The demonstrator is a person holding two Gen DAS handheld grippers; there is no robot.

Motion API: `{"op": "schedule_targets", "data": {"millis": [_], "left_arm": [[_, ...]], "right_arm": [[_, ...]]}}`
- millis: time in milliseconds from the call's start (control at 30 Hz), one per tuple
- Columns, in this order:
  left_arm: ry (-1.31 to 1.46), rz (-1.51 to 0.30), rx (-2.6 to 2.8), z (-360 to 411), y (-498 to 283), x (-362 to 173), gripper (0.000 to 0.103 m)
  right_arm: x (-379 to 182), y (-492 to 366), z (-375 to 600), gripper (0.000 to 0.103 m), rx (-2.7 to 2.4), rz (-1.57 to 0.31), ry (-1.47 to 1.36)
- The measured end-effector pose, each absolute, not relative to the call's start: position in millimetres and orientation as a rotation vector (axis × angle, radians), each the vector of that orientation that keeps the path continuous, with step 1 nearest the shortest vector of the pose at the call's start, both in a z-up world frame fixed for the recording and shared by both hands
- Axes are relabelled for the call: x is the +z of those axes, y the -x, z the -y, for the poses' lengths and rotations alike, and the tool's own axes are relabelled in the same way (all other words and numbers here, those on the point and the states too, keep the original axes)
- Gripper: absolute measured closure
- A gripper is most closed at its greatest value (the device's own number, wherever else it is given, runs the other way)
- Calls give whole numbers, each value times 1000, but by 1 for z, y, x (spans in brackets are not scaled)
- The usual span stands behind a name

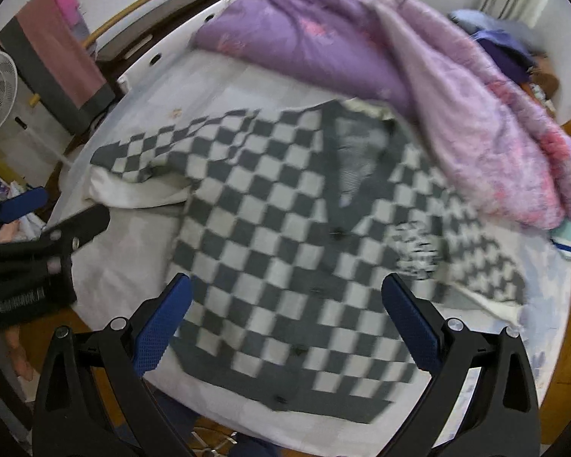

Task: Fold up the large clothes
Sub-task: 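Move both tools down to the cardigan's sleeve cuffs and grasp them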

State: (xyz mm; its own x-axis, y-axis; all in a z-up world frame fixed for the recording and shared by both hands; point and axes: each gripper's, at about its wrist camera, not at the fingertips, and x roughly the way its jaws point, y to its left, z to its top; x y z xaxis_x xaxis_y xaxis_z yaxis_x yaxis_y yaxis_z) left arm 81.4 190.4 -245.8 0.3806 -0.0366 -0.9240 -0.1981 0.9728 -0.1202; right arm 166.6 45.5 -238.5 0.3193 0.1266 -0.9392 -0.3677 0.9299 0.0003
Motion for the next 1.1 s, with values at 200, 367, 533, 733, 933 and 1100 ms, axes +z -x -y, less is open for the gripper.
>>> {"op": "schedule_targets", "data": {"millis": [200, 367, 533, 733, 933, 1100], "left_arm": [[476, -1171, 96, -292, -104, -313, 5], [595, -1185, 180, -376, -131, -376, 5], [755, -1142, 265, -451, -147, -435, 5], [883, -1077, 390, -510, -155, -465, 12], [857, -1111, 426, -534, -172, -487, 36], [841, -1122, 459, -551, -175, -496, 78]], "right_arm": [[-303, -206, -105, 36, 343, -1249, 166], [-366, -252, -134, 77, 327, -1336, 55], [-414, -277, -152, 89, 333, -1394, -37], [-452, -289, -166, 88, 336, -1412, -55], [-473, -298, -171, 88, 353, -1410, -97], [-477, -313, -163, 88, 329, -1379, -150]]}}
